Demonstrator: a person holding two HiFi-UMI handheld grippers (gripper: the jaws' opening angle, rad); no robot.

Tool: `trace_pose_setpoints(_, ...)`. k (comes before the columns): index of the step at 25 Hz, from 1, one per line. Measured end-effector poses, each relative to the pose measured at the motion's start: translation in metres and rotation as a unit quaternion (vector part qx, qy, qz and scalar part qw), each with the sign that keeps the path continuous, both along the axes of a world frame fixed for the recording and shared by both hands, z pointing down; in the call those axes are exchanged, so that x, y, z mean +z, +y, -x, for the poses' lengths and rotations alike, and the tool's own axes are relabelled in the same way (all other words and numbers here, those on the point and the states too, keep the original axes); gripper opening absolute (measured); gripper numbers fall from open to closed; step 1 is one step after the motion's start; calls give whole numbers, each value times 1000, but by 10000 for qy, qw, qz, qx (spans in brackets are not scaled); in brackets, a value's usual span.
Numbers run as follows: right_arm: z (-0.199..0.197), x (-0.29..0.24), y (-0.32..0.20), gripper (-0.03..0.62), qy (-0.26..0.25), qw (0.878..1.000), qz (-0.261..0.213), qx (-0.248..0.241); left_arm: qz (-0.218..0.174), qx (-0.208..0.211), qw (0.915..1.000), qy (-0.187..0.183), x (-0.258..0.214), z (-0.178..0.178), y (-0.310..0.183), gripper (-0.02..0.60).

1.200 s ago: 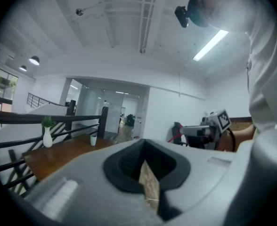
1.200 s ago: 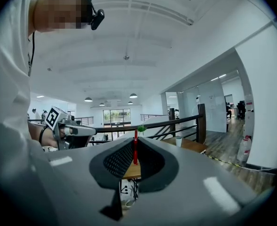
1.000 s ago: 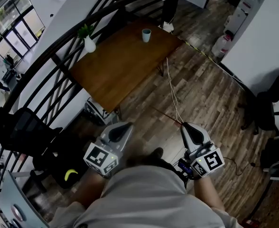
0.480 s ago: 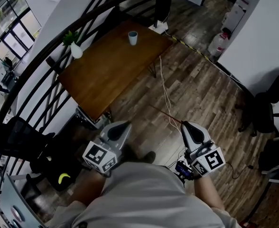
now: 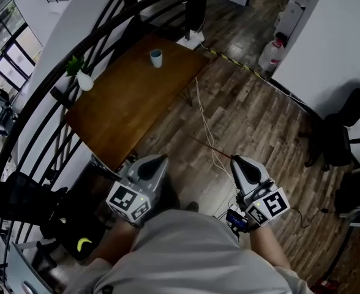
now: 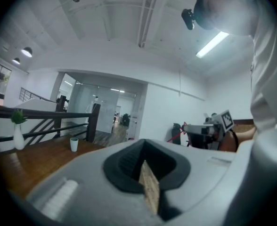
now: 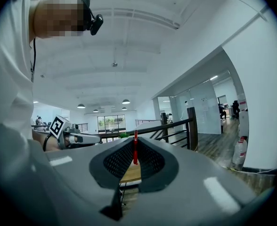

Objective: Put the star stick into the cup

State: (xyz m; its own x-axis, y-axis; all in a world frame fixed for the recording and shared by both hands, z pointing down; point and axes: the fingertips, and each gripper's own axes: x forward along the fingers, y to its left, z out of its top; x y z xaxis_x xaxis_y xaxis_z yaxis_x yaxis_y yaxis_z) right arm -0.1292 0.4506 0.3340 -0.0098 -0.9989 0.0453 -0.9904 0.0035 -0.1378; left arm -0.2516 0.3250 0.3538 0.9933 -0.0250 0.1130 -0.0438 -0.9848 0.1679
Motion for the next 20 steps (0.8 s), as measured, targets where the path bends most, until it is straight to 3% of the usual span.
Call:
trace_pose_setpoints(10,-35,11,-59,25,-132,9999,41,76,98,159,9998,-64,9,-40,-59,3)
trace_pose_setpoints(20,-62,14,-190,25,-59,9999,-24,118,63,227,9997,28,17,-68,-184,3)
